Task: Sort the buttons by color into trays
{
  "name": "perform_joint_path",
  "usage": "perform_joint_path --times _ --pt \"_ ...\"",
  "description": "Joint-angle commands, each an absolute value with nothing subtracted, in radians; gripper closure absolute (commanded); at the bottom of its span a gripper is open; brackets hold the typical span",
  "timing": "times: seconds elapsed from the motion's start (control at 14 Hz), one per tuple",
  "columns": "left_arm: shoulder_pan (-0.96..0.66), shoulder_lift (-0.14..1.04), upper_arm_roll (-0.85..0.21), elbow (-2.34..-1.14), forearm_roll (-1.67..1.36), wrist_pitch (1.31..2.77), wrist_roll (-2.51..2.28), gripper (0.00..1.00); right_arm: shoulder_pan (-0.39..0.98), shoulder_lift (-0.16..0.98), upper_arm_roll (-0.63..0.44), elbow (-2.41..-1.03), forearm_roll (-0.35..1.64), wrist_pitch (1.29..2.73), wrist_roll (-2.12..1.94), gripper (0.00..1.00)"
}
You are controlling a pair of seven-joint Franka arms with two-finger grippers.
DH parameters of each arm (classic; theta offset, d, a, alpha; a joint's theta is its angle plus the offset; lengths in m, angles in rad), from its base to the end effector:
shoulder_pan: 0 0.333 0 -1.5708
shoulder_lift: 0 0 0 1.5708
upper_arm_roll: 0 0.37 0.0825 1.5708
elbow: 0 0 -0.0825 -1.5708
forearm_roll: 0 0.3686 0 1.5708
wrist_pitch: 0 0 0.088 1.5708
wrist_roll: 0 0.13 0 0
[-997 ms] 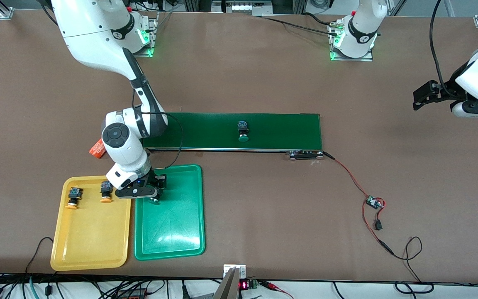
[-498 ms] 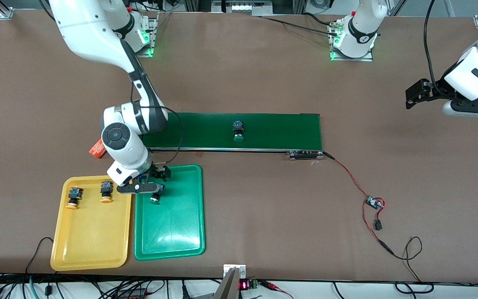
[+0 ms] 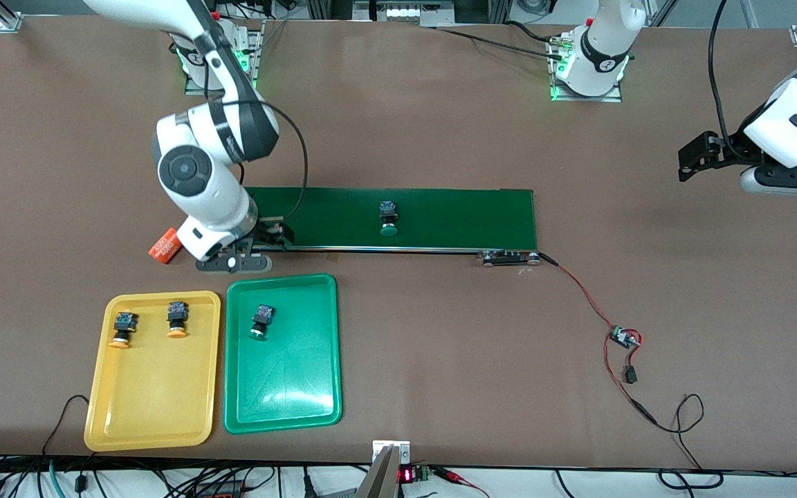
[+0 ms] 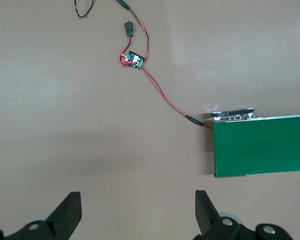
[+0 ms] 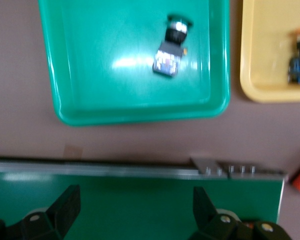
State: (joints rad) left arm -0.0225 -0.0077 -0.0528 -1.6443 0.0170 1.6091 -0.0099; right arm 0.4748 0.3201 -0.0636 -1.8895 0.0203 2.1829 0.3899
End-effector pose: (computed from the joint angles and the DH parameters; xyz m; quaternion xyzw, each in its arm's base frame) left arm 0.5359 -0.0384 0.6294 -0.9993 0.0331 0.0134 0.0093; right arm 0.5707 0.2532 0.3728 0.9999 0.0062 -0.0113 0.0067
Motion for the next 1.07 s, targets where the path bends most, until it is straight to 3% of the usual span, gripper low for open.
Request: perform_joint_path --times 0.0,0.21,0.57,1.0 --pt "-0.014 -0.021 -0.057 -1.644 0.018 1.588 0.0 0.0 0.486 0.2 -0.023 -2.037 0.058 2.195 0.486 0.0" --pt "-0.014 -0.017 -0.055 -1.643 0.014 1.6 -0.002 0.0 0.547 0.199 0.002 -2.051 0.06 2.215 0.586 0.0" --pt "-0.014 -0.017 -0.055 -1.643 0.014 1.598 -0.002 0.0 0.653 0.297 0.002 -2.046 0.06 2.403 0.719 0.0" --pt "-0.014 -0.018 -0.055 -1.644 0.014 1.597 0.0 0.0 0.672 0.347 0.0 -2.045 0.057 2.468 0.724 0.0"
